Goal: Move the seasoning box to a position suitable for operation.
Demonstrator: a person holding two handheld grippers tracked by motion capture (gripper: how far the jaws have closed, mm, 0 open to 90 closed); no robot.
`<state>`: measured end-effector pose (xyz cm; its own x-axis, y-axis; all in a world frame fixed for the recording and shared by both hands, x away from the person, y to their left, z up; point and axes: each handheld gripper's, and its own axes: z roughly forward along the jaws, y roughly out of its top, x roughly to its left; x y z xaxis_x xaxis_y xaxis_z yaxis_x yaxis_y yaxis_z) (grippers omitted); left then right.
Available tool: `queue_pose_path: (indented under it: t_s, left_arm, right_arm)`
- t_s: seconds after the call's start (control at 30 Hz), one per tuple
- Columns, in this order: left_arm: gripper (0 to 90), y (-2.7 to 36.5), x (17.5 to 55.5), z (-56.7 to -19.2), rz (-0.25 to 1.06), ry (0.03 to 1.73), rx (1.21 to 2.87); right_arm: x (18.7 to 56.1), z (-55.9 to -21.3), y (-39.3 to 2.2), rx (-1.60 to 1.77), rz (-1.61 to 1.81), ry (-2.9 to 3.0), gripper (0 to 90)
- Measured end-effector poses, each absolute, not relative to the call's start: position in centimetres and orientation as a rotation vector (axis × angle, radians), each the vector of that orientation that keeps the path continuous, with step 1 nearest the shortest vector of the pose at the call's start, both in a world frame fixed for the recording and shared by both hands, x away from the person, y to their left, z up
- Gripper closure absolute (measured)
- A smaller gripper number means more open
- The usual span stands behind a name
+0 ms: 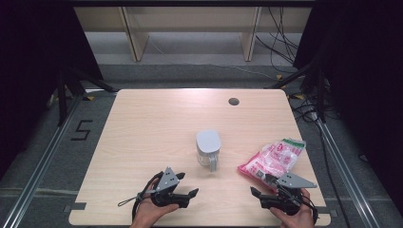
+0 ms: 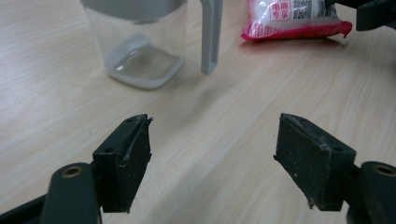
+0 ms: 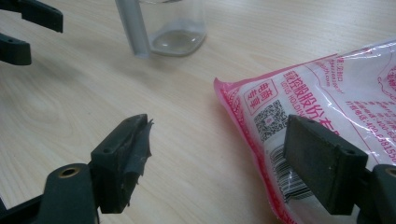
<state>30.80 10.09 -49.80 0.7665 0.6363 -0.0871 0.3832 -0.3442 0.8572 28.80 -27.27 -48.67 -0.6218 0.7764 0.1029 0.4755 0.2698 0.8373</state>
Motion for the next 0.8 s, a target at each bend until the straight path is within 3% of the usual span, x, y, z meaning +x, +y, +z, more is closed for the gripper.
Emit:
queue_pose_path:
  t_s: [0.13, 0.5, 0.8]
  left_arm:
    - [27.4, 8.9, 31.9, -49.7, 0.321, 0.758, 1.957]
    - [42.0, 7.0, 33.9, -50.0, 0.298, 0.745, 1.942]
    - [46.6, 5.5, 34.7, -49.7, 0.293, 0.717, 1.963]
  right_arm:
    - [28.8, -48.7, -27.3, 1.145, 1.286, 2.217, 23.7]
    - [28.8, -48.7, -27.3, 1.14, 1.286, 2.219, 23.7]
    - [28.8, -48.7, -27.4, 1.14, 1.286, 2.218, 23.6]
